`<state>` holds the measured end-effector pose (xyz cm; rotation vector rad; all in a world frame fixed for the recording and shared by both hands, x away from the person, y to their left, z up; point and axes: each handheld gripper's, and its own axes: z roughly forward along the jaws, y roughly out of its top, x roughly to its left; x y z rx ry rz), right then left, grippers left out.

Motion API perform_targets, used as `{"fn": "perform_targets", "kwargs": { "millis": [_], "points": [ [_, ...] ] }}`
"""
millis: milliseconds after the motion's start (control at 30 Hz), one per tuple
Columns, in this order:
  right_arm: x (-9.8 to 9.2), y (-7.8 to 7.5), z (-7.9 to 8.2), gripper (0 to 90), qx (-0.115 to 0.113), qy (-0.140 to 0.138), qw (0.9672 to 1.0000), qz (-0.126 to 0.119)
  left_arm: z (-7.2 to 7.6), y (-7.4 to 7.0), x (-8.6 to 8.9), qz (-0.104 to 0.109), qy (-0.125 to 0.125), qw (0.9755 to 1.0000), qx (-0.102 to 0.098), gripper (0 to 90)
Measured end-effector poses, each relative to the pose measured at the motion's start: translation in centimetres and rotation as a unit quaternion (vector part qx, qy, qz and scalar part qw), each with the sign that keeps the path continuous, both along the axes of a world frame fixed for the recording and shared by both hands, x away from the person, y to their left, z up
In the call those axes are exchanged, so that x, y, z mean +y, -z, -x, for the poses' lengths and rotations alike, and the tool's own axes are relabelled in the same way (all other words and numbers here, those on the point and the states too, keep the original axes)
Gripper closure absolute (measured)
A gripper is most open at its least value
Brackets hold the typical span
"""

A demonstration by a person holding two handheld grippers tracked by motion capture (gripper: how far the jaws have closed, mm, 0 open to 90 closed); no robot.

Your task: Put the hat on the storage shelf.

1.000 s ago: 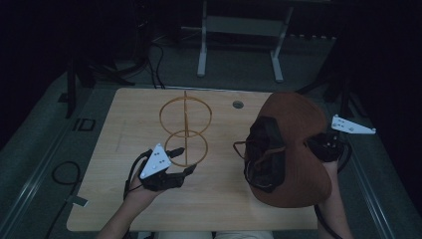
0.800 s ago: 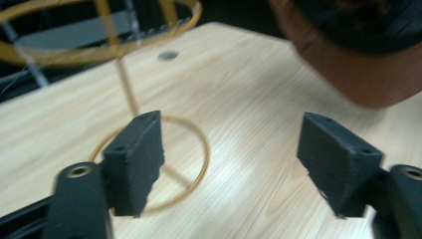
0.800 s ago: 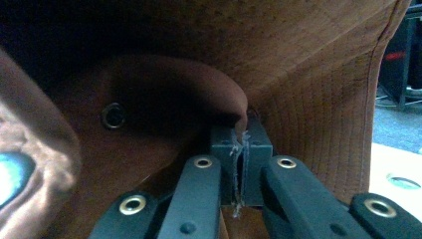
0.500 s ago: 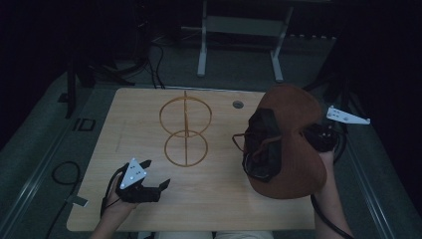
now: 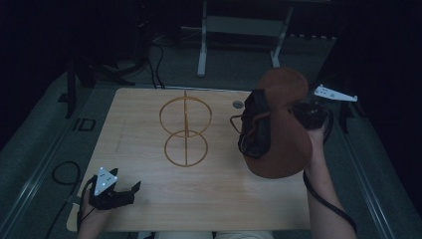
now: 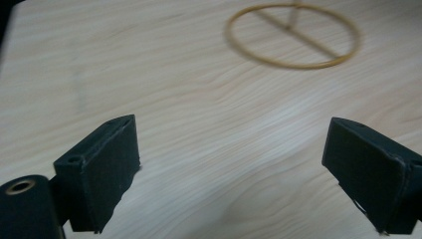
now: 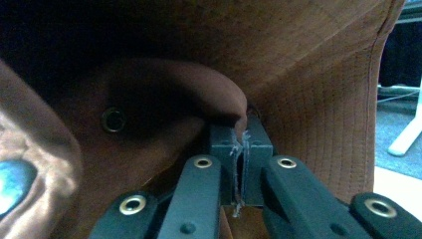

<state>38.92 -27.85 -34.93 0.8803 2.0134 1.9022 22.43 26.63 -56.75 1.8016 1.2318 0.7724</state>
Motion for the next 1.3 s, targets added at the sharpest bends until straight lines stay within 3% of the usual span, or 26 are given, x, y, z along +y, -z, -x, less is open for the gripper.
{"fn": "perform_targets", "kwargs": {
  "millis": [167, 200, 333, 433, 733, 767, 800, 967, 1100, 1300],
  "points": [
    [1.9, -1.3, -1.9, 87.2, -0.003, 0.006, 1.0, 0.004, 0.7, 0.7, 1.6, 0.001, -0.054, 0.9985, -0.003, 7.0],
    [2.1, -1.3, -2.1, 87.2, 0.0, 0.005, 1.0, 0.001, 0.7, 0.7, 1.6, 0.001, -0.054, 0.9985, -0.003, 7.0],
    [3.0, -1.5, -3.0, 87.2, 0.006, 0.009, 0.9999, 0.002, 1.3, 0.9, 3.2, 0.021, -0.099, 0.9948, -0.004, 7.0],
    [4.1, -1.5, -3.8, 87.2, 0.011, 0.013, 0.9998, 0.003, 1.6, 1.3, 3.9, 0.037, -0.116, 0.9925, -0.009, 7.0],
    [8.5, -2.5, -5.5, 87.2, 0.009, 0.013, 0.9997, 0.021, 2.0, 1.1, 3.6, 0.041, -0.11, 0.9929, -0.017, 7.0],
    [9.2, -2.8, -5.6, 87.2, 0.006, 0.012, 0.9996, 0.025, 2.0, 1.0, 3.6, 0.049, -0.105, 0.9931, -0.016, 7.0],
    [11.4, -3.5, -5.9, 87.1, 0.005, 0.007, 0.9992, 0.039, 2.0, 0.9, 3.6, 0.05, -0.103, 0.9933, -0.014, 7.0],
    [14.5, -4.2, -5.8, 87.1, 0.003, -0.019, 0.9985, 0.05, 2.2, 0.6, 3.5, 0.054, -0.095, 0.9939, -0.019, 7.1],
    [16.5, -3.9, -5.6, 86.8, 0.012, -0.05, 0.9974, 0.051, 2.2, 0.7, 3.4, 0.048, -0.095, 0.9942, -0.018, 7.3],
    [19.6, -2.6, -5.7, 86.5, 0.027, -0.079, 0.9934, 0.079, 2.2, 0.9, 3.6, 0.047, -0.1, 0.9938, -0.016, 7.4]
  ]
}}
